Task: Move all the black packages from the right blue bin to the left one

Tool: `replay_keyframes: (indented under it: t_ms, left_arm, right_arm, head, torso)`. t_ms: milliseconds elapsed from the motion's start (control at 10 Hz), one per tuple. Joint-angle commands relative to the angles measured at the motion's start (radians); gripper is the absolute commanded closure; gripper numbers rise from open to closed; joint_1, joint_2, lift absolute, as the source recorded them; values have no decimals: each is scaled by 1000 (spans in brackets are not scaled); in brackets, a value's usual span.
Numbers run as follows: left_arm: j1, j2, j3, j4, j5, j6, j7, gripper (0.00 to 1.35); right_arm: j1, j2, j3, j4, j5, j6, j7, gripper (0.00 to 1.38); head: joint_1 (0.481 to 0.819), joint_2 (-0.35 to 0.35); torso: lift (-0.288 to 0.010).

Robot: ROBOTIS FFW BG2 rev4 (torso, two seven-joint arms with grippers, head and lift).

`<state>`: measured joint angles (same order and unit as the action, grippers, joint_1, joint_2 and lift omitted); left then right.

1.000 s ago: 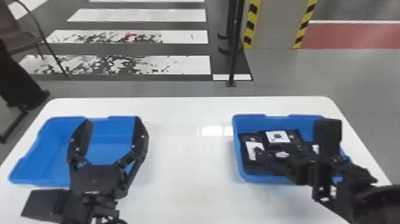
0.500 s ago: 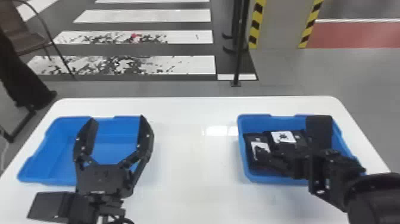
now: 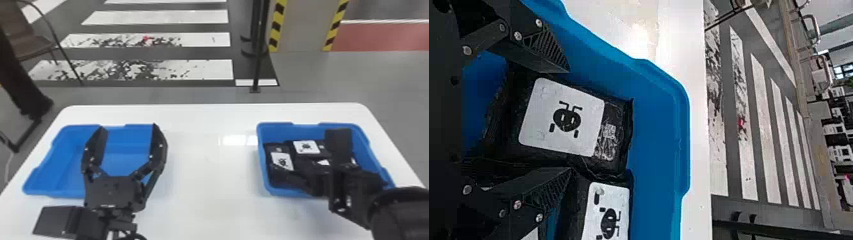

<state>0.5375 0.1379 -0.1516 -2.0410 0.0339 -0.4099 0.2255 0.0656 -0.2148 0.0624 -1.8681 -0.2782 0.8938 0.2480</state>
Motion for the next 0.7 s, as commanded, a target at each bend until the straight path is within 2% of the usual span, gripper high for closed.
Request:
replay_keyframes:
  t_ms: [0, 100, 200, 300, 400, 600]
  left_arm:
    - [0, 0, 0, 0, 0, 0, 0, 147]
    - [0, 0, 0, 3, 2, 2, 0, 145]
    - [0, 0, 0, 5, 2, 2, 0, 147]
    - [-3, 2, -4, 8, 4, 2, 0, 148]
    - [-5, 2, -6, 10, 6, 2, 0, 148]
    - [-3, 2, -6, 10, 14, -15, 0, 150]
  right_arm:
    - [-7, 0, 1, 16, -15, 19, 0, 346]
    - [-14, 0, 1, 31, -15, 31, 4, 378]
    - [-31, -6, 15, 46, -9, 34, 20, 588]
    - [-39, -8, 23, 58, -27, 39, 20, 894]
    - [-41, -9, 23, 73, -63, 44, 20, 1050]
    - [-17, -12, 19, 61, -117, 19, 22, 1134]
  head:
    - [695, 43]
    - [695, 46]
    - [695, 47]
    - [695, 47]
    - [695, 52]
    - [695, 61]
  torso:
    - [-154]
    - [-154]
    - [-154]
    - [-154]
    - [-154]
    - [-154]
